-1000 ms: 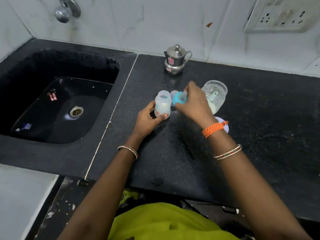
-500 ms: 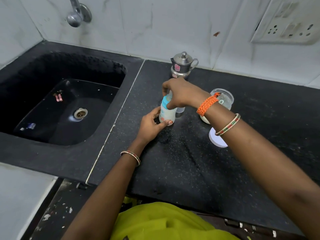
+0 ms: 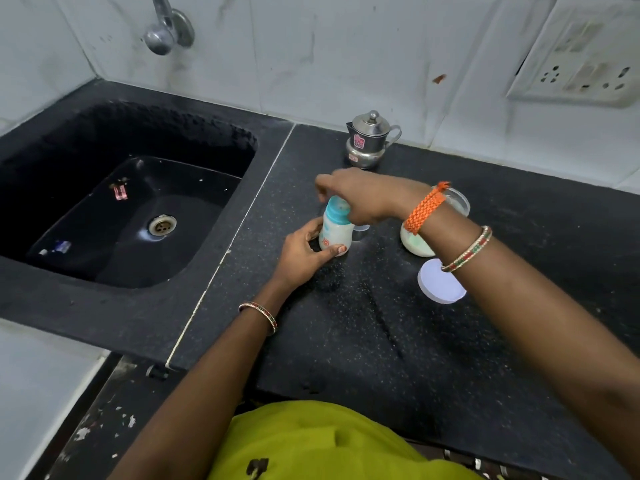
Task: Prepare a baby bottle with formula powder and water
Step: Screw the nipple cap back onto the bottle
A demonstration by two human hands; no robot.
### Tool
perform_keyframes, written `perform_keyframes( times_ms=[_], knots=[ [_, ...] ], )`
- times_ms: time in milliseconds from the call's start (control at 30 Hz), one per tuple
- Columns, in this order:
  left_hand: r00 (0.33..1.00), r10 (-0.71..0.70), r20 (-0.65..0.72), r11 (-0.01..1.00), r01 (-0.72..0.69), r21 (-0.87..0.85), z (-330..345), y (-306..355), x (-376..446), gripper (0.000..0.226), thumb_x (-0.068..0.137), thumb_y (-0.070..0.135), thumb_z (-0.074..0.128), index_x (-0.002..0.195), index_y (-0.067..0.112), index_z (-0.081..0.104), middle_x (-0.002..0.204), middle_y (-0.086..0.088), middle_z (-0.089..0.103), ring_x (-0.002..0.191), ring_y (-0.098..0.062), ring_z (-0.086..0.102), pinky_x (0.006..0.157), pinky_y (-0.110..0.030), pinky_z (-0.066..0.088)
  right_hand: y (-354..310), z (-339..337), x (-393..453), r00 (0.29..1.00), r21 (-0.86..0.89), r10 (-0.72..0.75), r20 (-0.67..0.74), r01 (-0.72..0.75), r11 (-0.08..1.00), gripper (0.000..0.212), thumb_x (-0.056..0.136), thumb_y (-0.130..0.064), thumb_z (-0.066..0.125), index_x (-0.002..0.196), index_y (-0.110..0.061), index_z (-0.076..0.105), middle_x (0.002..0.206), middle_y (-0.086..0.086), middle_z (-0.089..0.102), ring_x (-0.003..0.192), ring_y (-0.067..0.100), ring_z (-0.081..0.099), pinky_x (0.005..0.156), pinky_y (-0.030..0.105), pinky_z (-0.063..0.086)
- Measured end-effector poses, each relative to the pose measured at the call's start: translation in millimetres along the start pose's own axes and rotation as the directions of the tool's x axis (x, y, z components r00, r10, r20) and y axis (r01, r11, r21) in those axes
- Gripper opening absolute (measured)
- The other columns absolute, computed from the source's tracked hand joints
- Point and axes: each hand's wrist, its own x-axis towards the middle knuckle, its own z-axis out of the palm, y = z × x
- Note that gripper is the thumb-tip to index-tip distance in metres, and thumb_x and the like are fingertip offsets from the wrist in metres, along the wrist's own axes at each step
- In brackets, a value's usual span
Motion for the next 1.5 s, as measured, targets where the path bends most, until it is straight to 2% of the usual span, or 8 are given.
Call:
perform_keyframes(
  times_ms=[233,400,633,833,967,1233,1333,1500],
  knots=[
    [1.0,0.023,-0.002,0.999,-0.023,0.025,-1,2,-1,0.052,0.076,0.015,0.075,0.123,0.014,0.054,0.116,0.005,0.063,0.103,0.003,0.059,0.089,-0.008,0.044,13,26,6,0.896,-0.038,0.247,-0.369,-0.28,0.959,0.078,0.086,-0.068,0.042,0.132,-0.005,0.035,0.11,0.016,0.061,0.099,0.036,0.061,0.069,0.038,0.042],
    [1.0,0.019,0.0,0.999,-0.019,0.03,-1,3,-1,0.053,0.075,0.014,0.076,0.123,0.014,0.054,0.113,0.008,0.063,0.101,0.004,0.059,0.088,-0.009,0.045,16,17,0,0.996,0.171,-0.012,-0.085,0.027,0.985,0.061,0.077,-0.023,0.069,0.132,-0.022,0.042,0.12,0.012,0.051,0.111,0.027,0.049,0.089,0.04,0.045],
    [0.999,0.02,0.028,0.999,-0.021,0.039,-2,2,0,0.053,0.076,0.018,0.075,0.124,0.015,0.052,0.117,0.007,0.061,0.108,-0.003,0.059,0.093,-0.013,0.045,14,28,7,0.888,-0.008,0.176,-0.425,-0.198,0.98,0.055,0.092,-0.058,0.043,0.117,-0.009,0.046,0.1,0.015,0.062,0.088,0.033,0.061,0.068,0.037,0.046],
    [0.999,0.024,0.024,0.999,-0.025,0.033,-1,-1,1,0.053,0.074,0.02,0.077,0.122,0.017,0.054,0.117,0.004,0.064,0.107,-0.003,0.06,0.091,-0.015,0.047,29,24,-5,0.977,0.233,0.102,-0.188,-0.056,0.971,0.044,0.079,-0.04,0.069,0.106,-0.007,0.062,0.096,0.007,0.063,0.084,0.021,0.056,0.07,0.032,0.044],
    [1.0,0.007,0.013,1.0,-0.008,0.028,-2,2,4,0.05,0.069,0.015,0.081,0.114,0.019,0.058,0.109,0.006,0.066,0.099,0.001,0.062,0.086,-0.011,0.047,25,37,-3,0.922,0.29,0.219,-0.319,-0.125,0.949,0.041,0.073,-0.049,0.07,0.078,-0.011,0.054,0.069,-0.001,0.052,0.067,0.024,0.053,0.054,0.031,0.036],
    [0.998,-0.042,0.039,0.996,0.045,-0.071,-6,18,4,0.043,0.067,0.01,0.08,0.106,0.018,0.063,0.102,0.004,0.07,0.088,0.004,0.066,0.083,-0.017,0.051,6,62,0,0.733,0.469,0.508,-0.452,-0.288,0.835,0.049,0.077,-0.061,0.063,0.078,-0.014,0.048,0.076,0.002,0.055,0.067,0.02,0.05,0.058,0.031,0.034],
    [0.981,-0.118,0.155,0.909,0.169,-0.382,-18,43,7,0.047,0.072,0.008,0.075,0.116,0.003,0.057,0.1,-0.001,0.069,0.084,-0.004,0.068,0.087,-0.035,0.055,15,36,-9,0.825,0.782,0.442,-0.352,0.0,0.624,0.044,0.086,-0.052,0.06,0.087,-0.008,0.06,0.074,0.0,0.055,0.067,0.011,0.049,0.064,0.027,0.041],
    [0.855,0.127,0.503,0.46,0.399,-0.793,-44,108,11,0.076,0.053,0.039,0.081,0.114,0.002,0.055,0.09,-0.011,0.068,0.081,-0.02,0.067,0.071,-0.038,0.058,21,-11,-30,0.969,0.973,0.103,-0.226,0.228,-0.016,0.05,0.077,-0.042,0.071,0.113,-0.012,0.053,0.095,0.008,0.059,0.087,0.021,0.057,0.082,0.035,0.048]
  ],
)
